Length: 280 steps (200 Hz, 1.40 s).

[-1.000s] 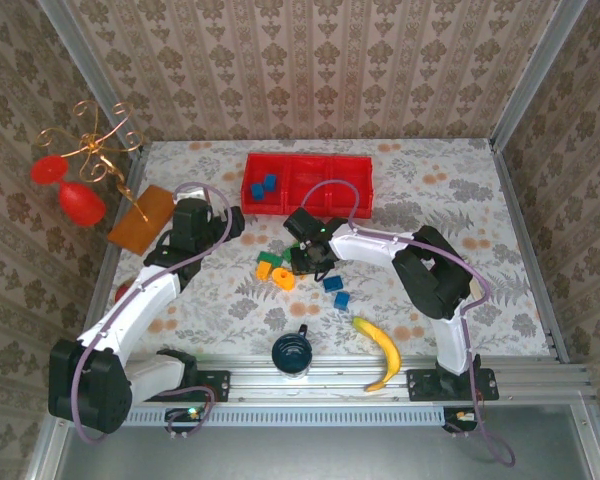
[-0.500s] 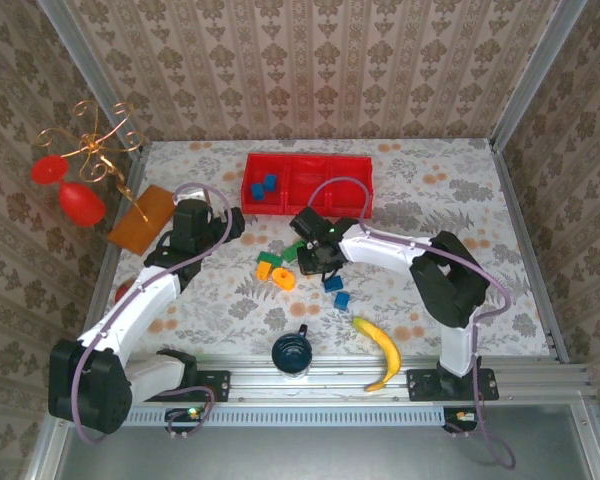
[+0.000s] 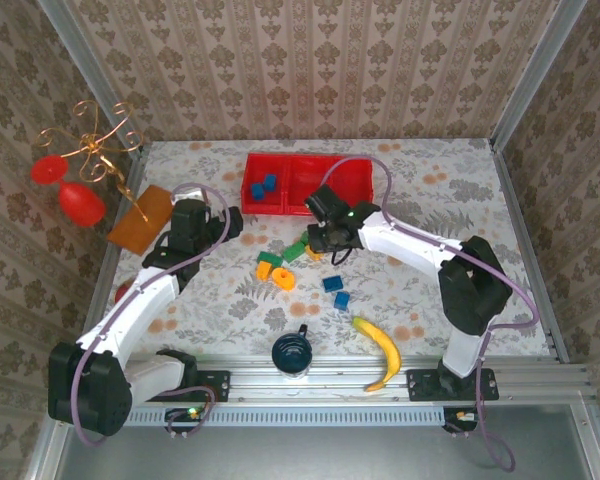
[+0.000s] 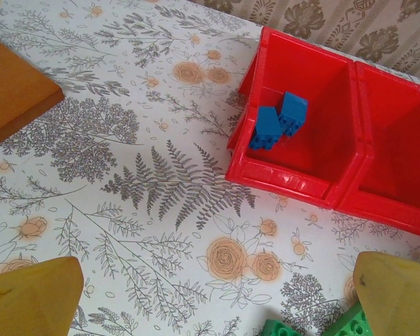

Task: Sort the legos into containers by color
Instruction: Place the lego in the container.

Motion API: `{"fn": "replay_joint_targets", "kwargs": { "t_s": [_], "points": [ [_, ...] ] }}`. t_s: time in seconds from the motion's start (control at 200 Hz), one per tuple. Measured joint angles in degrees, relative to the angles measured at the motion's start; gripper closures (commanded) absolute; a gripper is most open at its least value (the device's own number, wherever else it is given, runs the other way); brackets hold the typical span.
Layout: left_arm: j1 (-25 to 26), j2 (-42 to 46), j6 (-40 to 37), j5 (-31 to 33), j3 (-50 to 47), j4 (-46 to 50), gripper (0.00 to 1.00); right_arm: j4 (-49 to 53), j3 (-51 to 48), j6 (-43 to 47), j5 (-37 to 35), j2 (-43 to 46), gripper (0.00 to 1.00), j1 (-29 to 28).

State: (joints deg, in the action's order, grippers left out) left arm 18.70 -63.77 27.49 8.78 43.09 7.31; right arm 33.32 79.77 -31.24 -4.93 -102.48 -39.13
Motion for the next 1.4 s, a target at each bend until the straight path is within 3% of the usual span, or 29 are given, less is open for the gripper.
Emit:
{"fn": "replay_joint_targets", "kwargs": {
  "t_s": [0.775, 1.4],
  "points": [
    [-0.5, 2.0, 0.0, -0.7, 0.0, 0.8, 0.0, 0.1, 17.6, 5.3, -1.4, -8.1, 1.0, 8.0],
    [-0.8, 2.0, 0.0, -2.4, 0.0, 2.1, 0.0, -1.4, 35.3, 10.8, -4.3, -26.4, 1.0, 8.3]
  ]
}}
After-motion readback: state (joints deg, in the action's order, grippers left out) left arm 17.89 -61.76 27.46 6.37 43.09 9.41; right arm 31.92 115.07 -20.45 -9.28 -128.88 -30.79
